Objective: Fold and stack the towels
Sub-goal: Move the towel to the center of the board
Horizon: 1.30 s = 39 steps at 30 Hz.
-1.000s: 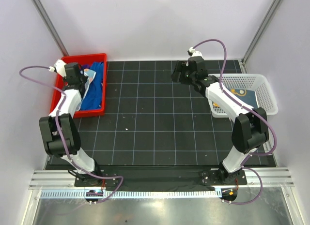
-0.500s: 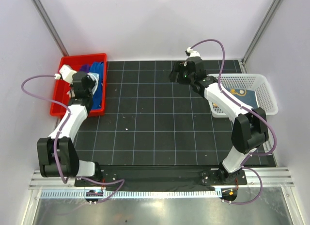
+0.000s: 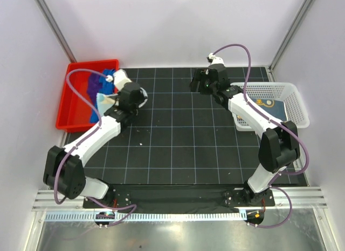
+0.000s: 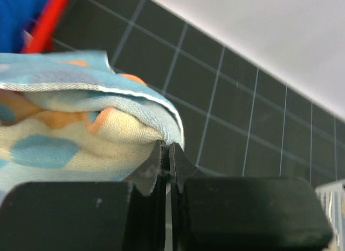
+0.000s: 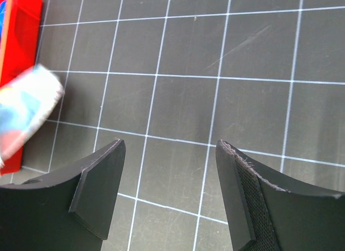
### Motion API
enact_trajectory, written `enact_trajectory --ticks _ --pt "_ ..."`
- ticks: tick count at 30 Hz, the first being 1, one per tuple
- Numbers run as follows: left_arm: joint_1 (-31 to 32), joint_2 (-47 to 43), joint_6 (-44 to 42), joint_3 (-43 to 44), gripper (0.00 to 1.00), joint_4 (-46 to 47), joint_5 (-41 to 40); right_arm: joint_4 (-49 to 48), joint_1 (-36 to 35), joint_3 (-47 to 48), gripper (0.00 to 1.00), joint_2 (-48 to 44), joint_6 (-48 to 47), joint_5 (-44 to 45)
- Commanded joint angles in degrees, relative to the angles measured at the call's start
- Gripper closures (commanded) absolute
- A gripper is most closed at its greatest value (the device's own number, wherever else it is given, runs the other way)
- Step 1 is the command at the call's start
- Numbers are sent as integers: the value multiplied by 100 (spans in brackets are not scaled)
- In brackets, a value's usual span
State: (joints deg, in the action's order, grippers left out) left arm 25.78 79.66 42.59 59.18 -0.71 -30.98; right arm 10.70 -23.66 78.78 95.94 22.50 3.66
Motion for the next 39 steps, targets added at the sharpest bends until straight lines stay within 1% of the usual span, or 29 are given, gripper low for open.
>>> enact_trajectory --ticks 1,4,5,7,9,14,15,16,17,18,21,25,27,28,30,32,35,36,39 --pt "505 269 -14 619 100 -823 -154 -182 -33 58 25 -217 -141 310" --pt "752 533 170 788 100 -1378 224 -112 -33 93 25 -146 -150 363" --pt "988 577 180 884 100 -1475 268 -103 -25 119 25 -85 -167 381" --pt "1244 700 171 972 100 -1729 487 -60 -25 163 25 -14 -167 398" --pt "1604 744 188 1034 100 -1818 741 -7 -7 207 25 91 -185 407" --pt "2114 929 513 1052 100 -1950 1340 46 -16 269 25 284 -185 320" --pt "2141 929 540 1035 92 -2011 1367 72 -7 278 25 363 -202 293" --pt "2159 877 566 1000 87 -2047 1428 142 -16 339 25 407 -211 293" --pt "2159 824 584 938 80 -2099 1428 178 -16 366 25 451 -220 267" --pt "2159 754 601 825 64 -2126 1393 230 -7 383 25 530 -229 275" --pt "2116 542 584 727 48 -2275 1148 388 -16 462 25 706 -211 275" --pt "1800 489 514 867 46 -2477 1051 512 -16 550 26 1084 -185 188" --pt "1563 621 514 946 47 -2504 1155 582 -16 603 34 1207 -193 161" --pt "1292 691 522 1060 47 -2504 1208 591 -16 612 35 1338 -202 100" --pt "1088 953 540 1166 50 -2495 1384 652 -7 743 36 1506 -255 12" --pt "921 1104 584 1254 50 -2513 1437 696 -16 849 37 1777 -386 -128" --pt "841 1315 707 1254 48 -2469 1455 820 -16 1095 38 2155 -527 -172" --pt "815 1368 759 1254 46 -2452 1516 820 -16 1148 38 2235 -597 -173" --pt "771 1509 970 1158 45 -2294 1753 820 -16 1402 38 2525 -712 -287"
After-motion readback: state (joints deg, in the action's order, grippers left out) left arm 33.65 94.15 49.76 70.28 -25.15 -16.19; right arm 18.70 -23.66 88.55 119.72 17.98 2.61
